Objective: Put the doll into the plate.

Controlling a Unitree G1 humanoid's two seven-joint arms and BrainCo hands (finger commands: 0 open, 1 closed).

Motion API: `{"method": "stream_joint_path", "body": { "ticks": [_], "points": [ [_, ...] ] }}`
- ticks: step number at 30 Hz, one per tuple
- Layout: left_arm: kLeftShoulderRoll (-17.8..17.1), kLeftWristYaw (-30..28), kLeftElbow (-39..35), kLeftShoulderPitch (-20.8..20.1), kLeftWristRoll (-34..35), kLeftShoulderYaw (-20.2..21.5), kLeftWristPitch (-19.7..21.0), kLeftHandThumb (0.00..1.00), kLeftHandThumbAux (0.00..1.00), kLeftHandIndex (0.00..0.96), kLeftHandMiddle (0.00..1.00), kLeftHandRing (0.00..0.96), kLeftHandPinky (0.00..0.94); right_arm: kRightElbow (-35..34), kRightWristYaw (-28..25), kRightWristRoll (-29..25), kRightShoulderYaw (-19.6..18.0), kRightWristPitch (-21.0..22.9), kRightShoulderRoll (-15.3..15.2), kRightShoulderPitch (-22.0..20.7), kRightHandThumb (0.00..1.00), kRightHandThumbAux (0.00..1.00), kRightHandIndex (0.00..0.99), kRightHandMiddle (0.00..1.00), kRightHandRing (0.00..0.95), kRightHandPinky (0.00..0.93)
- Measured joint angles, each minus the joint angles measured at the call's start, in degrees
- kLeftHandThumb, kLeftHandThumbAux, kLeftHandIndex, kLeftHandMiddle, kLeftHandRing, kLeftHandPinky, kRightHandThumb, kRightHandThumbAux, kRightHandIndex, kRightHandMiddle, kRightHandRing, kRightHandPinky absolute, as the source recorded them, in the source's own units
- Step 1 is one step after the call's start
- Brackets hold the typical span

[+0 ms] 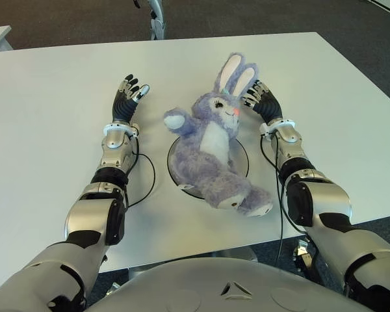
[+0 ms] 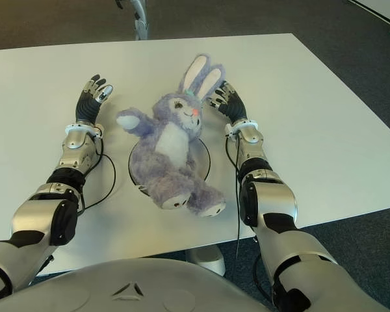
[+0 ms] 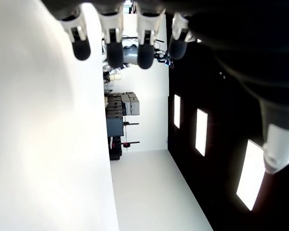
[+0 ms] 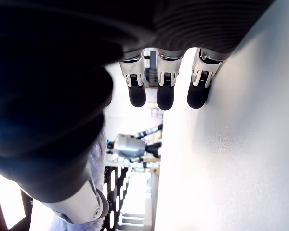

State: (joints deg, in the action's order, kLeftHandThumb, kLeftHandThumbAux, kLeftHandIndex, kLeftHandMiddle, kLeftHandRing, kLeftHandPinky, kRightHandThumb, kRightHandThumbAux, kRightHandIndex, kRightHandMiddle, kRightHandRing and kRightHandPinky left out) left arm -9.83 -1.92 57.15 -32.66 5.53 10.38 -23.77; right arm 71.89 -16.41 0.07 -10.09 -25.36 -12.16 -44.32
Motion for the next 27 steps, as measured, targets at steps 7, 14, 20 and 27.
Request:
{"method": "stream_joint_path", "body": {
  "ticks": [7,14,20,27],
  "points": [
    [0.0,0.0,1.0,-0.1,0.0,0.0,0.3,0.0,0.535,0.005,0.106,0.086,0.041,0.0,-0.3,-0.1,-0.2,0.0,0.1,0.0,0.355,0.837,0.044,0.067,0.068,0.09],
    [0.0,0.0,1.6,-0.3,0.0,0.1,0.9,0.0,0.536,0.026,0.115,0.094,0.06,0.0,-0.6,-0.1,-0.2,0.0,0.5,0.0,0.339,0.828,0.042,0.063,0.066,0.088],
    [0.0,0.0,1.7,-0.3,0.1,0.2,1.0,0.0,0.54,0.027,0.12,0.1,0.066,0.0,-0.6,-0.1,-0.1,0.0,0.5,0.0,0.3,0.82,0.042,0.058,0.065,0.087],
    [0.0,0.0,1.8,-0.3,0.2,0.5,1.0,0.0,0.538,0.036,0.121,0.103,0.068,0.0,-0.6,-0.1,-0.1,0.0,0.6,0.0,0.286,0.823,0.041,0.057,0.065,0.086]
  ]
}}
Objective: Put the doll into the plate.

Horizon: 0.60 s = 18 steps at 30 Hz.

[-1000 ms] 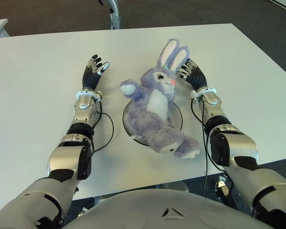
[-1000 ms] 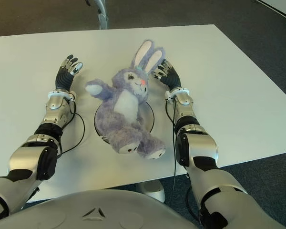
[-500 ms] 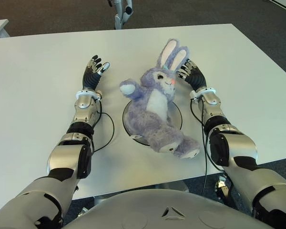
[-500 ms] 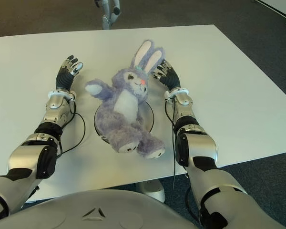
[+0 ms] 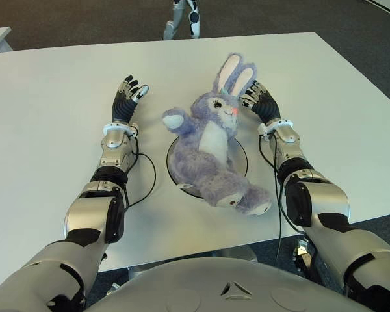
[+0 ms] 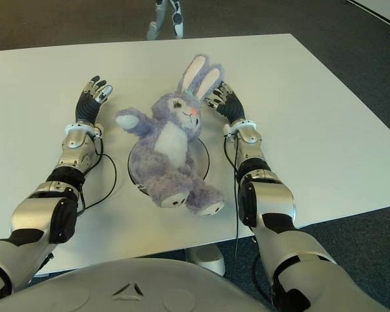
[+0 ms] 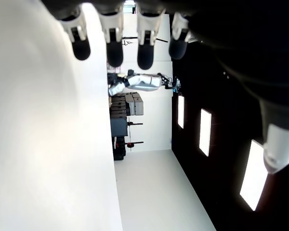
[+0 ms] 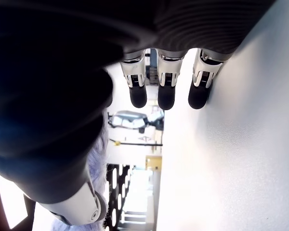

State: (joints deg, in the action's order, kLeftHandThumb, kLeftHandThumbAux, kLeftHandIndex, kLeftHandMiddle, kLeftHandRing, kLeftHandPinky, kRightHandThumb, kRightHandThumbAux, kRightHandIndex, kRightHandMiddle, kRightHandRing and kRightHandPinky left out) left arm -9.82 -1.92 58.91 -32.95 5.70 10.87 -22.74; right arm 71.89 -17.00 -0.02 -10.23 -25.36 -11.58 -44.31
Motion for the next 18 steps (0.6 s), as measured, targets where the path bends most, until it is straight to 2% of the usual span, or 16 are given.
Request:
{"method": "stream_joint_path", "body": {
  "ticks": [18],
  "points": [
    [0.0,0.0,0.0,0.1,0.1,0.1,0.0,0.0,0.543,0.021,0.114,0.093,0.051,0.0,0.2,0.0,0.0,0.0,0.1,0.0,0.315,0.833,0.04,0.057,0.061,0.081]
  ]
}}
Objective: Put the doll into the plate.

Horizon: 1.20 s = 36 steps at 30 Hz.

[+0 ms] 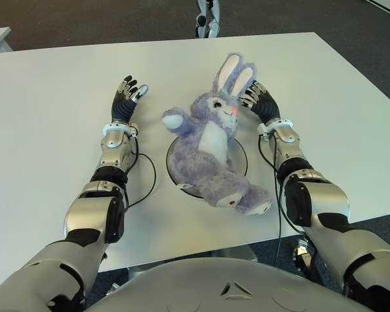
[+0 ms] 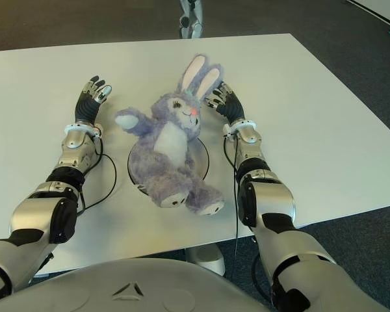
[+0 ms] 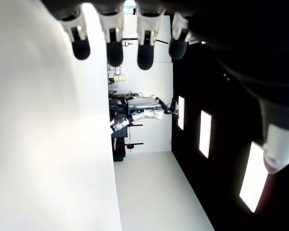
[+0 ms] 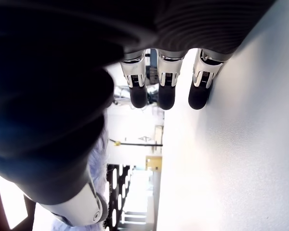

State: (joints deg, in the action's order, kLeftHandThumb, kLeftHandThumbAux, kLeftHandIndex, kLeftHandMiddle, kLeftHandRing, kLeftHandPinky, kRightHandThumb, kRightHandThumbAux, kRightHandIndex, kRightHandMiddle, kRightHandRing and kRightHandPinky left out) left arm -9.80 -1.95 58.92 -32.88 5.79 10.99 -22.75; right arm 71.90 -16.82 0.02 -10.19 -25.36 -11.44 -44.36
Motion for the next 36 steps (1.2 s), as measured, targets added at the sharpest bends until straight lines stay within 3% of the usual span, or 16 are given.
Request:
{"method": "stream_joint_path", "body": {
  "ticks": [30,36],
  "points": [
    [-0.1,-0.1,0.1,0.1,0.0,0.5,-0.4,0.0,0.555,0.027,0.126,0.106,0.06,0.3,1.4,-0.1,-0.1,0.0,0.7,-0.4,0.42,0.851,0.056,0.067,0.06,0.086],
    [0.0,-0.3,0.0,0.2,0.1,0.7,-0.5,0.0,0.557,0.025,0.121,0.095,0.026,0.3,1.5,-0.2,-0.2,0.0,0.8,-0.4,0.395,0.846,0.054,0.066,0.06,0.083]
  ]
}}
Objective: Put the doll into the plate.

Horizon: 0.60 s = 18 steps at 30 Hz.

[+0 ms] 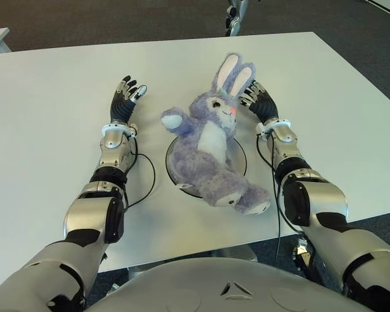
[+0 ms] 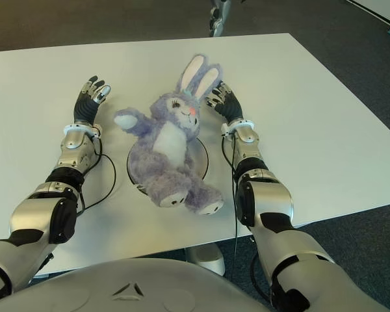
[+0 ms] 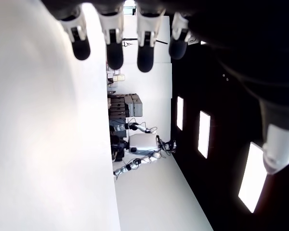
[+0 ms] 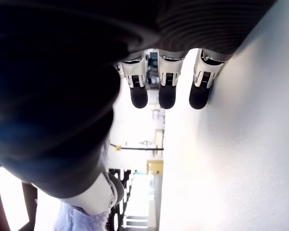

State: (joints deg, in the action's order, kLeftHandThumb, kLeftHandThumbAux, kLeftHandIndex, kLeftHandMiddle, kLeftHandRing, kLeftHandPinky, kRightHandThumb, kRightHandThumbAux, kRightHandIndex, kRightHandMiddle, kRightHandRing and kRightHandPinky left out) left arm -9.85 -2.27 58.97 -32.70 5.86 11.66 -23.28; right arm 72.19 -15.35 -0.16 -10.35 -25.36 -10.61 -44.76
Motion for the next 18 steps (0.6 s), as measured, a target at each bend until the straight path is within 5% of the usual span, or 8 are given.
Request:
{"method": "stream_joint_path", "body": {
  "ticks": [18],
  "points": [
    [0.1,-0.6,-0.1,0.1,0.0,0.6,-0.1,0.0,0.555,0.013,0.128,0.11,0.063,0.2,3.1,0.1,0.0,0.1,0.3,-0.2,0.134,0.796,0.031,0.034,0.032,0.044]
  ]
}}
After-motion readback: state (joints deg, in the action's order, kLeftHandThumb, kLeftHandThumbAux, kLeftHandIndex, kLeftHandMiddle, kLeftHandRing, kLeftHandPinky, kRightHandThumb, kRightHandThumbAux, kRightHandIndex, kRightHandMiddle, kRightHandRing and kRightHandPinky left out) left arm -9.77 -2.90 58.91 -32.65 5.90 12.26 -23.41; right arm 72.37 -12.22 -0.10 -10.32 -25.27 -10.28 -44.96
